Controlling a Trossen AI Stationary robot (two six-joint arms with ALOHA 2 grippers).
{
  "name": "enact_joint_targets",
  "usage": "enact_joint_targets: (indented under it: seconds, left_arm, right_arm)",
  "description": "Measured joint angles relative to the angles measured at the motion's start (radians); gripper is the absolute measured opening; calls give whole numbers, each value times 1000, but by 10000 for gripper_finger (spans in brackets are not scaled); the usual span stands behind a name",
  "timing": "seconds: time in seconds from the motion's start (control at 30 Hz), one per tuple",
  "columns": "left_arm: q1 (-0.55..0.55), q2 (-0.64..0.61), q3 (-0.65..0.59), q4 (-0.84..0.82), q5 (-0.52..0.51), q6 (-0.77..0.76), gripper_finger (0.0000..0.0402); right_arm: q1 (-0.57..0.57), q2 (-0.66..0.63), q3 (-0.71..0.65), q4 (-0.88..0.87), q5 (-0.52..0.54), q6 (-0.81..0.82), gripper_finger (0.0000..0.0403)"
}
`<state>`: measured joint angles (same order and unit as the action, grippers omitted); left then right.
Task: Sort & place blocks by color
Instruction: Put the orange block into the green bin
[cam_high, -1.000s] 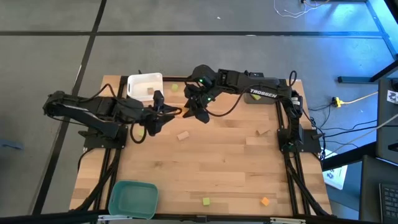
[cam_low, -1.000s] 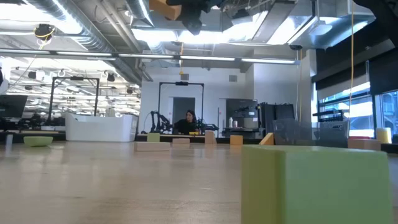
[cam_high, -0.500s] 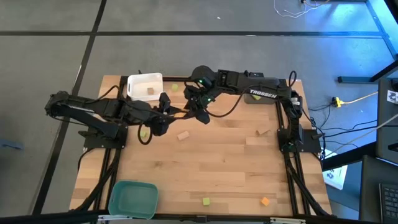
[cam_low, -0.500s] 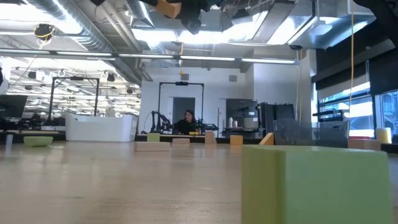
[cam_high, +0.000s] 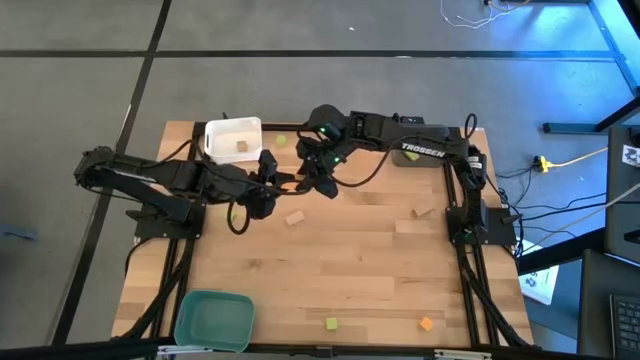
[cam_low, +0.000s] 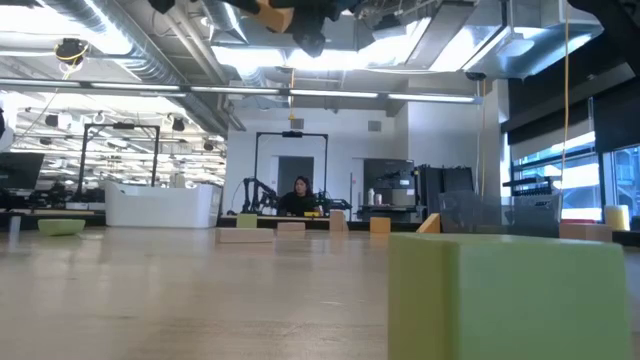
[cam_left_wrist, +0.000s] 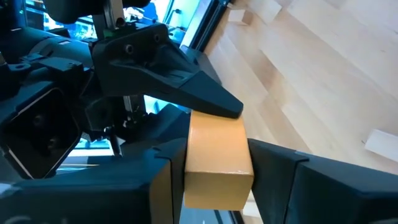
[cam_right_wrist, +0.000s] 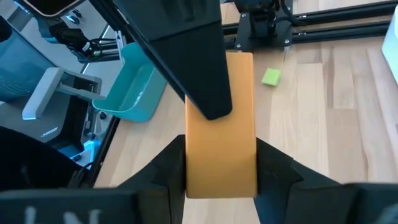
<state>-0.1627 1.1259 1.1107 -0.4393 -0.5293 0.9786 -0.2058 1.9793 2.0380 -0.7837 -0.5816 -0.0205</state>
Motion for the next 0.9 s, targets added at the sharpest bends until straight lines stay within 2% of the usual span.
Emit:
enact_joint_targets:
  seconds: [0.13,0.2,0.37,0.47,0.57,0.67,0.9]
  left_arm:
    - [0,0,0,0,0,-20,115]
    - [0,0,0,-2,-1,-48,115]
    - [-8,-40,-1,-60,1,-212,115]
    - [-9,-63,-1,-115,0,-327,115]
    - [-20,-92,-2,-196,4,-486,115]
    - [-25,-128,-2,-283,89,-693,115]
    - [-62,-167,0,-504,370,-1239,114]
  right_arm:
    - [0,0,0,-1,-1,3,129]
    - [0,0,0,-1,-2,10,146]
    - [-16,0,1,-20,4,12,224]
    - [-30,0,1,-45,4,-16,246]
    - [-46,0,1,-79,5,-39,251]
    - [-62,0,1,-108,4,-47,252]
    - [-87,-17,1,-135,10,-125,254]
